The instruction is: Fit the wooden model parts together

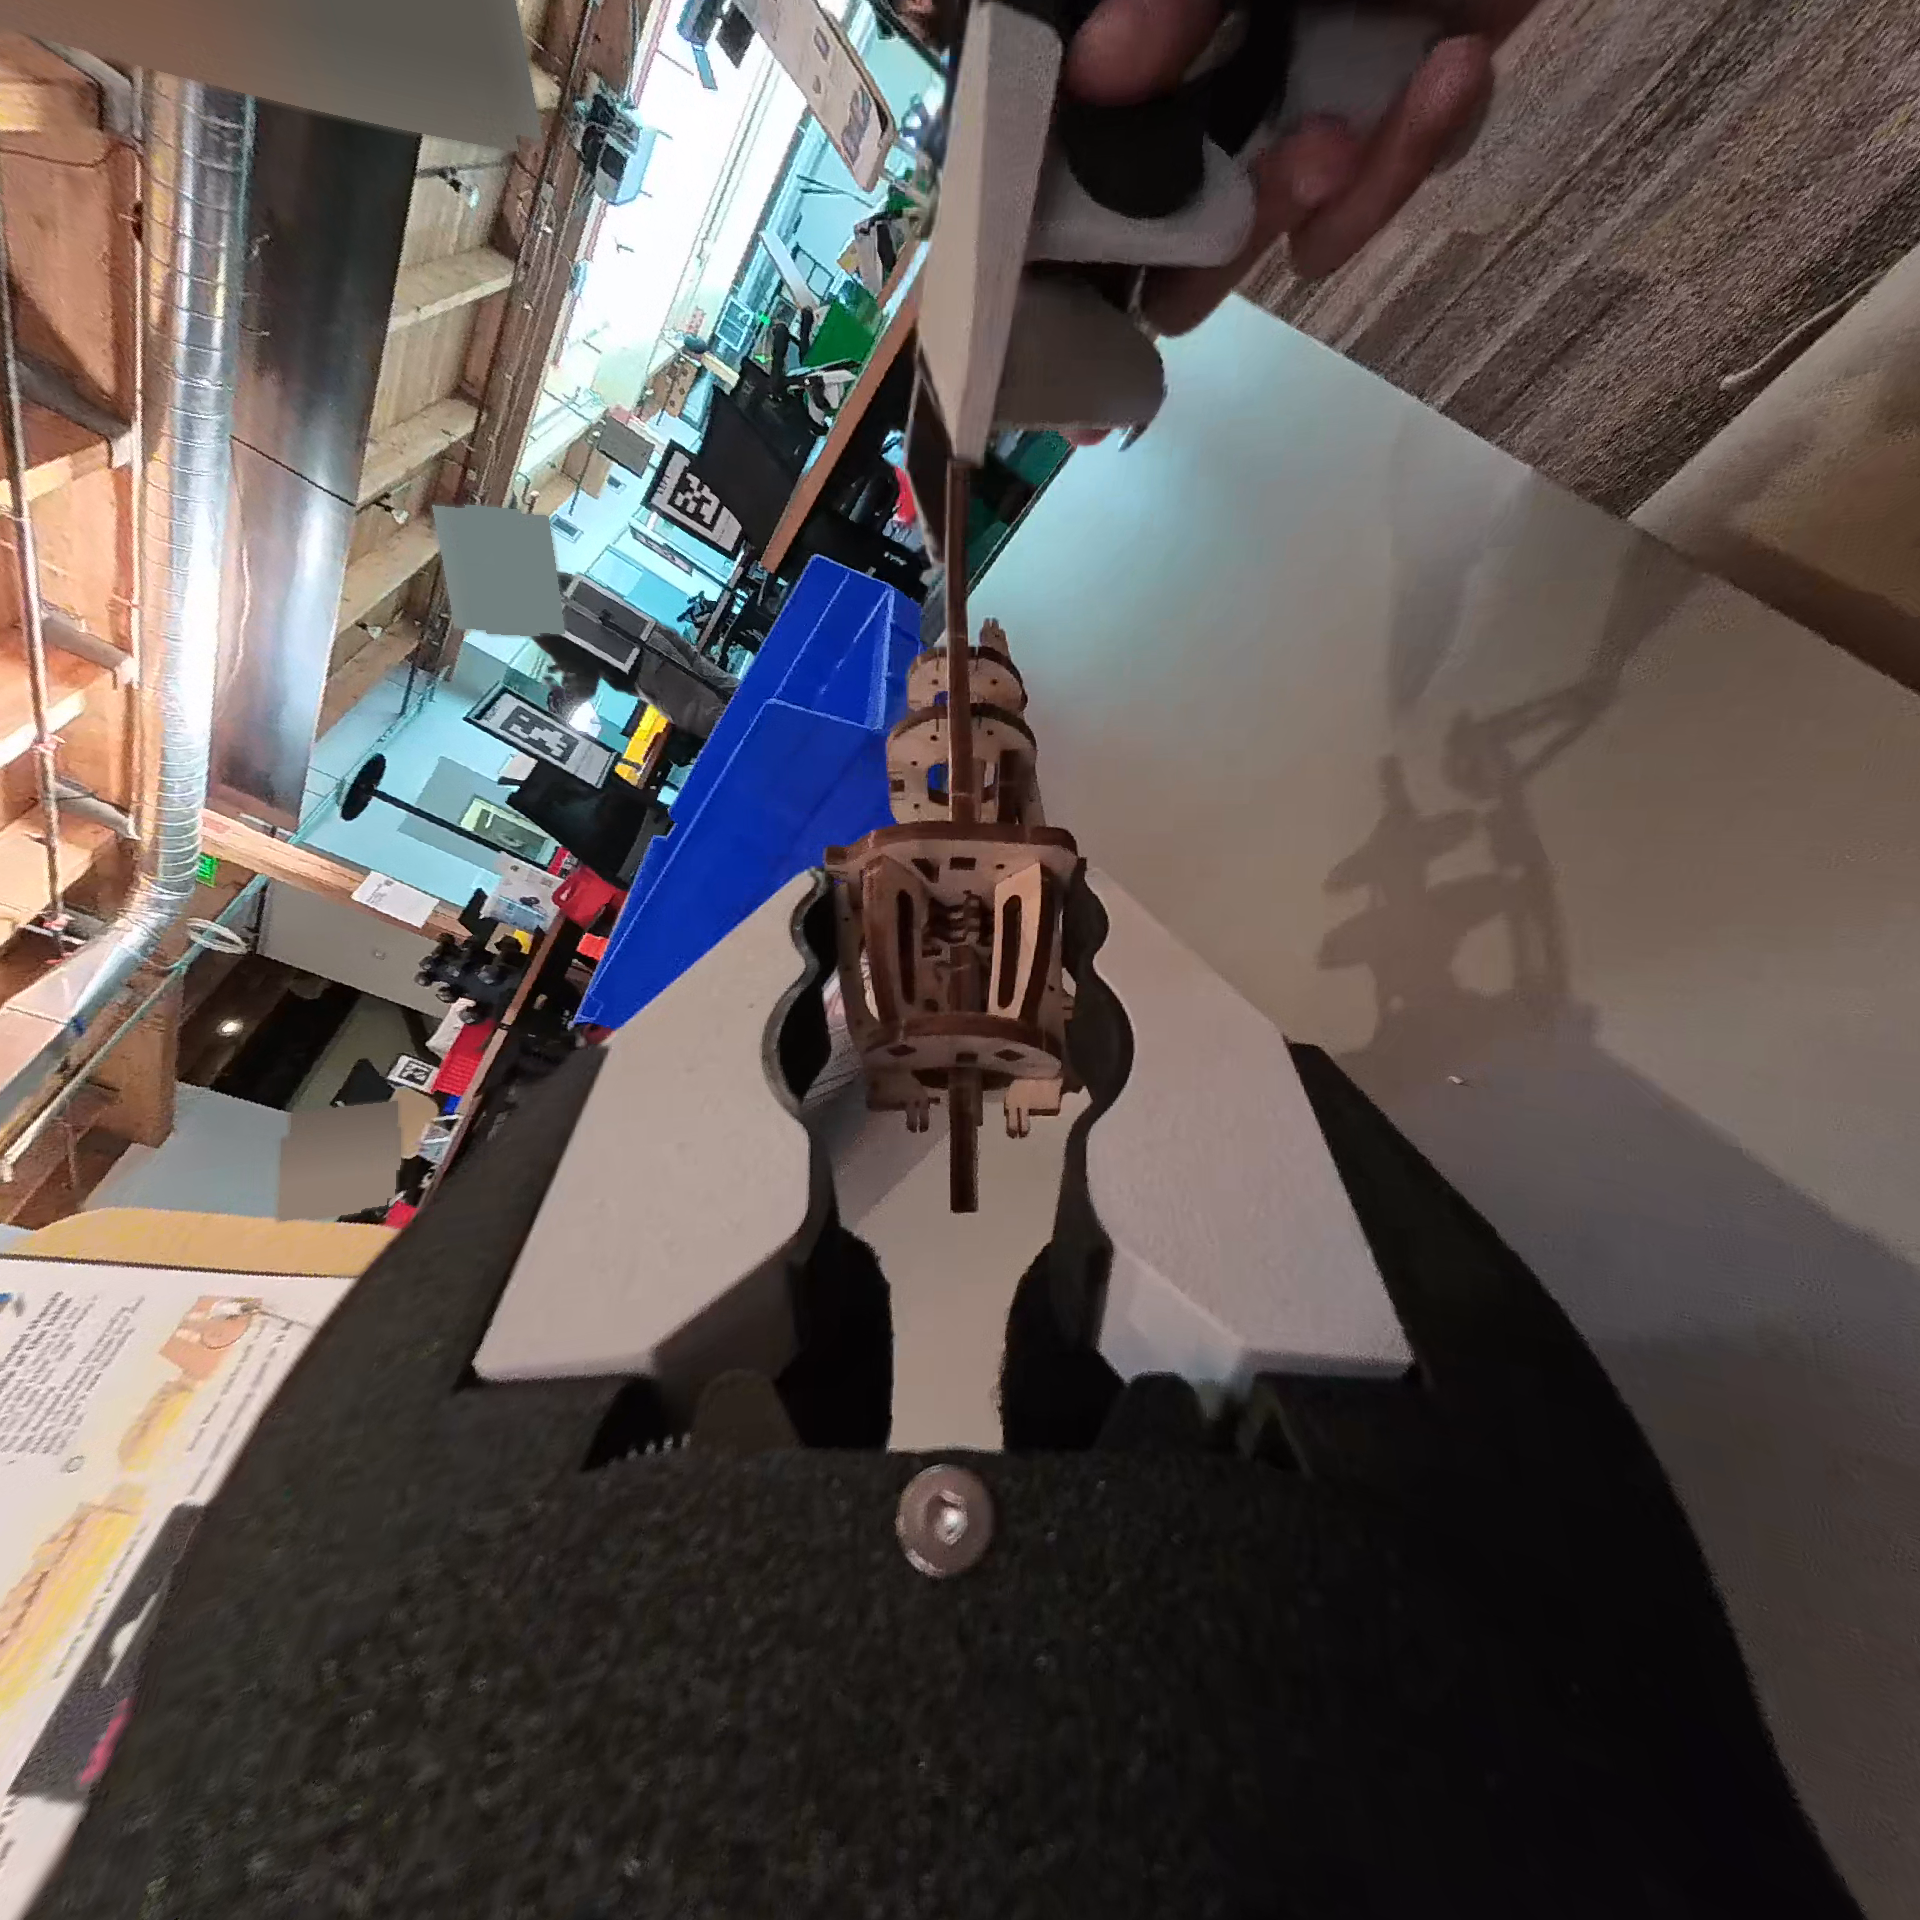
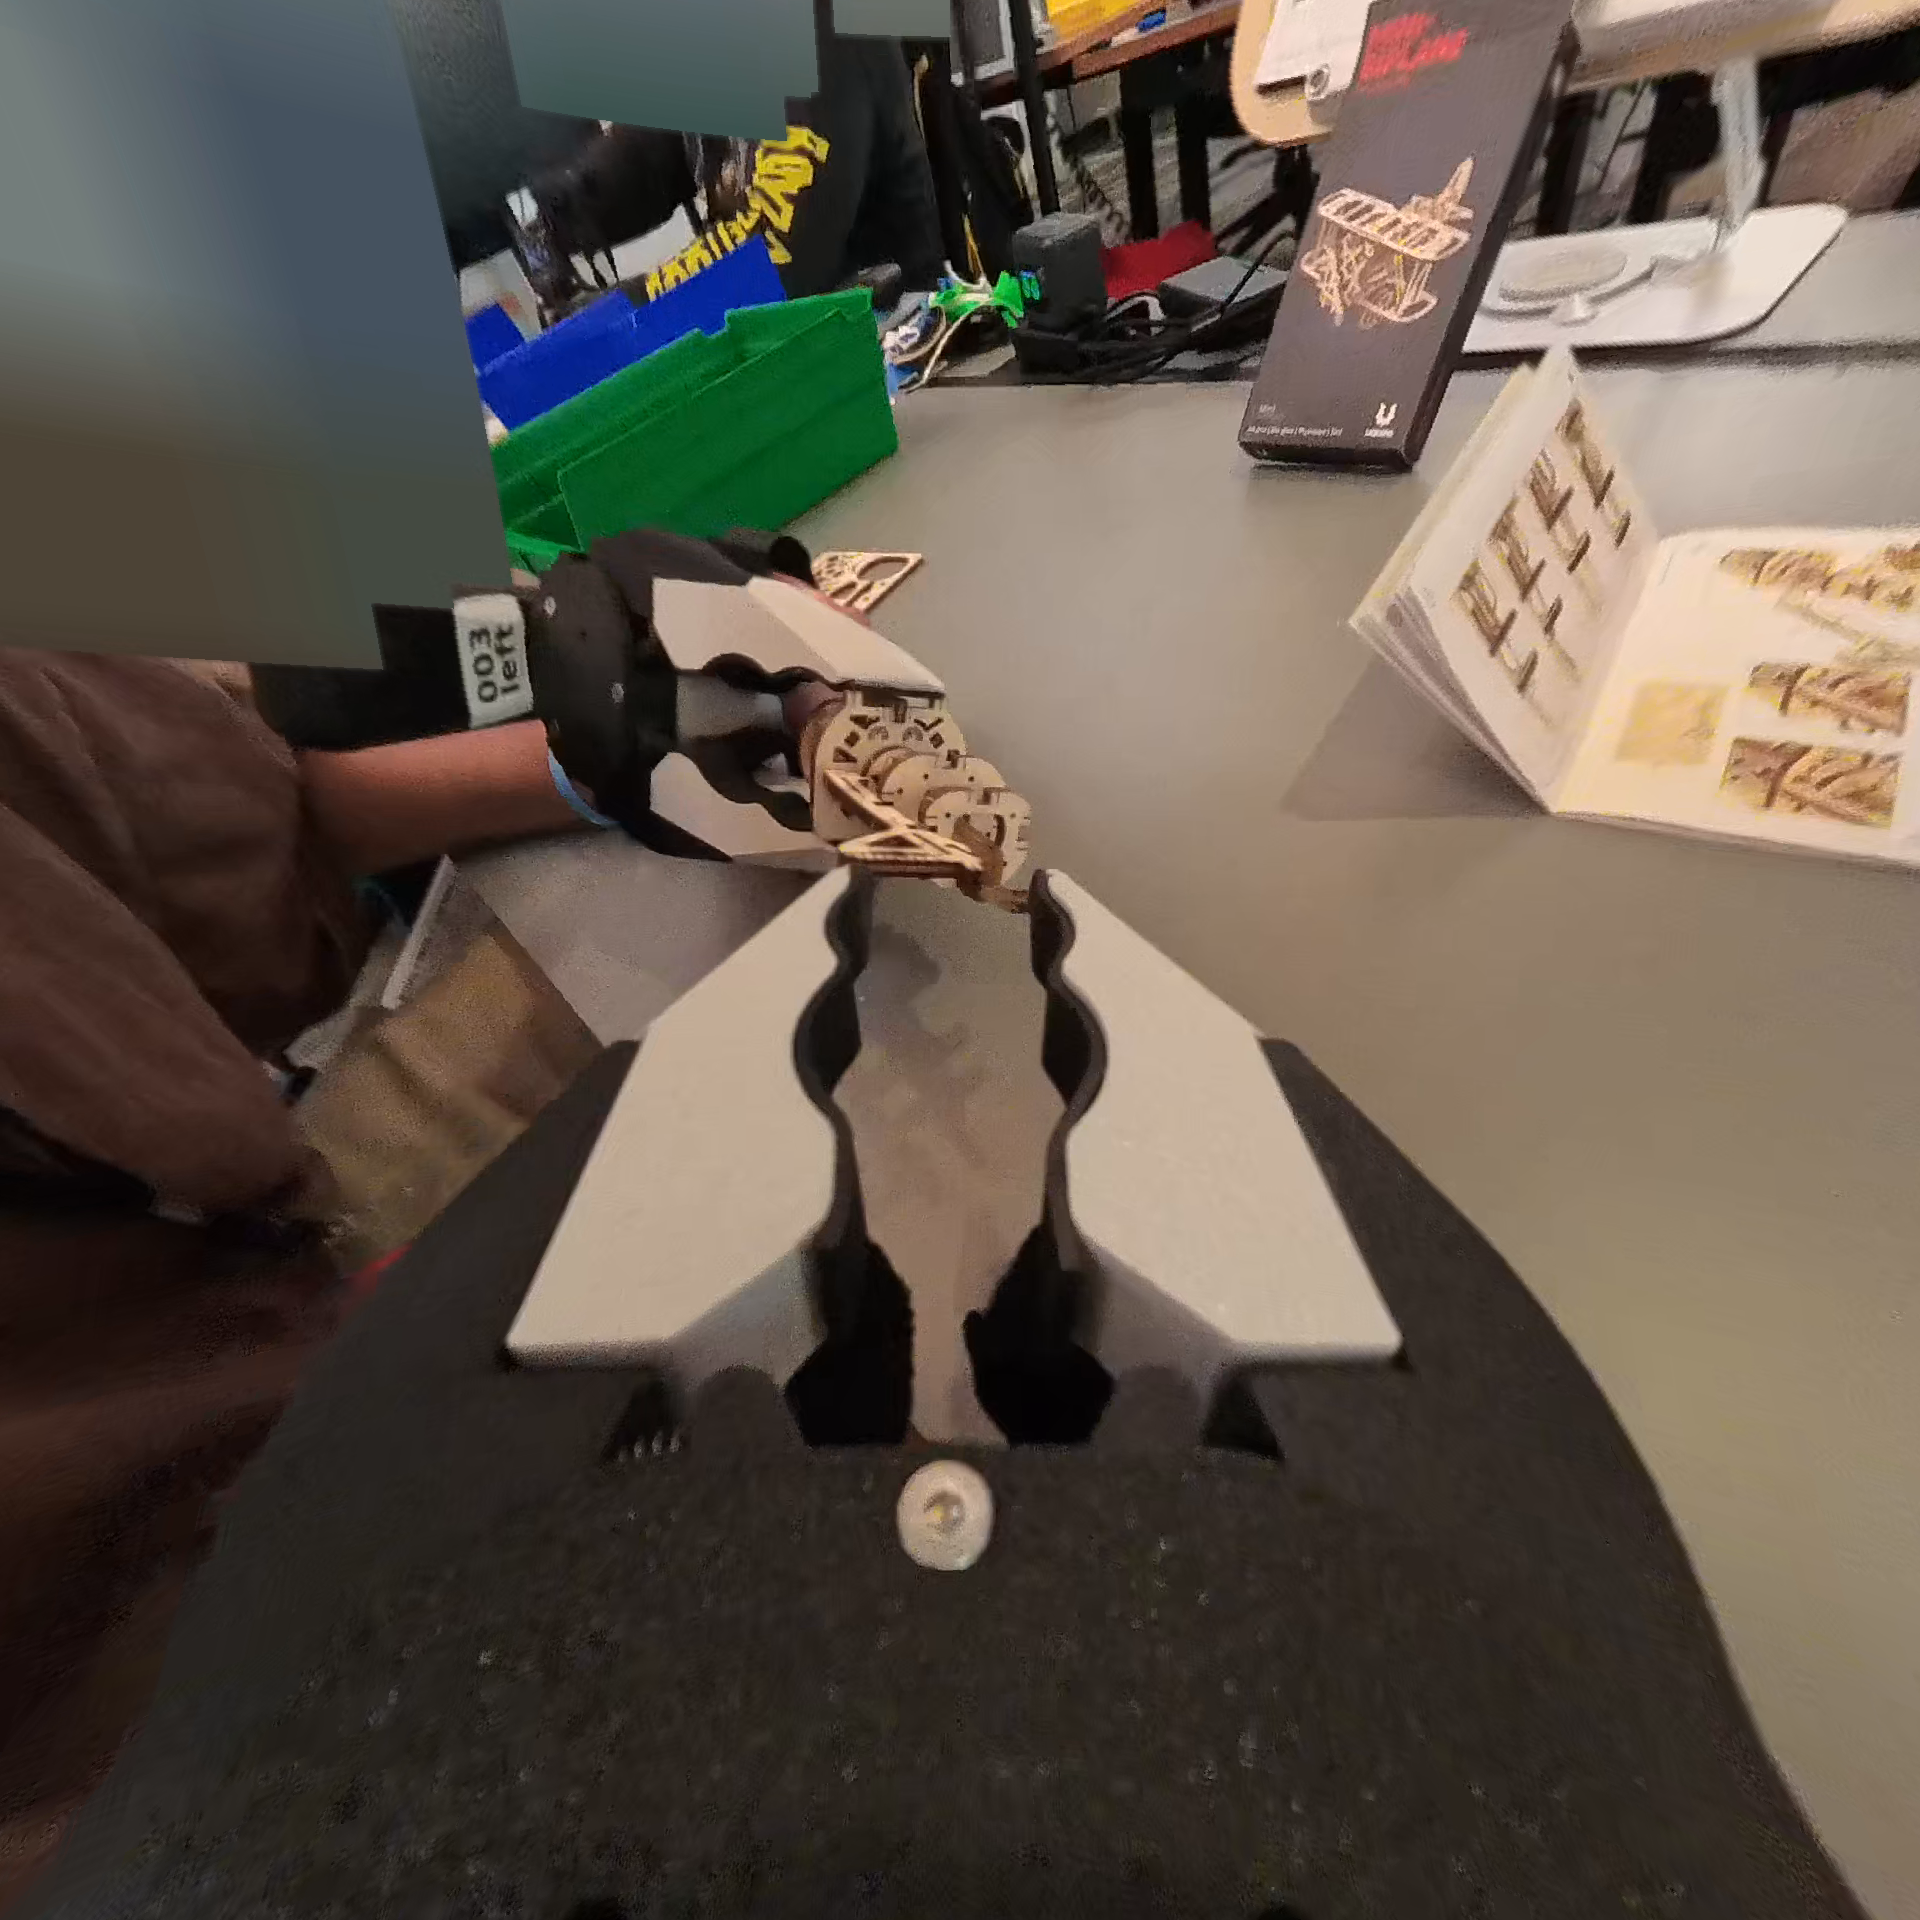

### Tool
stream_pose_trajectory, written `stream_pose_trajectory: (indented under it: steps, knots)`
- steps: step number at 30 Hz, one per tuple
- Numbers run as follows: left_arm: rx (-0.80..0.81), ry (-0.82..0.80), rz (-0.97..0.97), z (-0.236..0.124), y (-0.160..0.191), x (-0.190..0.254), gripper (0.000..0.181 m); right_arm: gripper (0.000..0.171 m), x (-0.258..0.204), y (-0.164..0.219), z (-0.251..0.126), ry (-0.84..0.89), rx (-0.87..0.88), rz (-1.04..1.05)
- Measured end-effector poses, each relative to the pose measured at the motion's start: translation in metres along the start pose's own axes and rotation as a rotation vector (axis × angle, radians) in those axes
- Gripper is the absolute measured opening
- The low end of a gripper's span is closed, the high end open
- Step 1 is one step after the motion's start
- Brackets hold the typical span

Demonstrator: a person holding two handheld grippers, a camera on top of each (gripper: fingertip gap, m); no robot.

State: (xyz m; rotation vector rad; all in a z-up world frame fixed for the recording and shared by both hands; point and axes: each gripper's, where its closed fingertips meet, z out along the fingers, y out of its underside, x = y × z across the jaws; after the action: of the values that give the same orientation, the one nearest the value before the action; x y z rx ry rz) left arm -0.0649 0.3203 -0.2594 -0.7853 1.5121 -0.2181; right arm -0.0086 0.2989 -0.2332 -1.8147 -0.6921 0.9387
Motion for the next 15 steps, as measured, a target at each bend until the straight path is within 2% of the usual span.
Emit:
stream_pose_trajectory:
  steps: [7, 10, 15]
  knots:
    - [0.009, 0.026, -0.039, 0.000, -0.002, 0.002, 0.040, 0.023, -0.010, 0.008, 0.010, -0.009, -0.035, -0.059]
    - [0.022, 0.091, -0.111, 0.000, -0.005, 0.008, 0.040, 0.009, -0.008, 0.005, 0.008, 0.004, -0.033, -0.059]
    - [-0.004, 0.140, -0.149, 0.002, -0.003, 0.016, 0.040, 0.008, -0.002, 0.014, 0.008, 0.057, -0.089, -0.098]
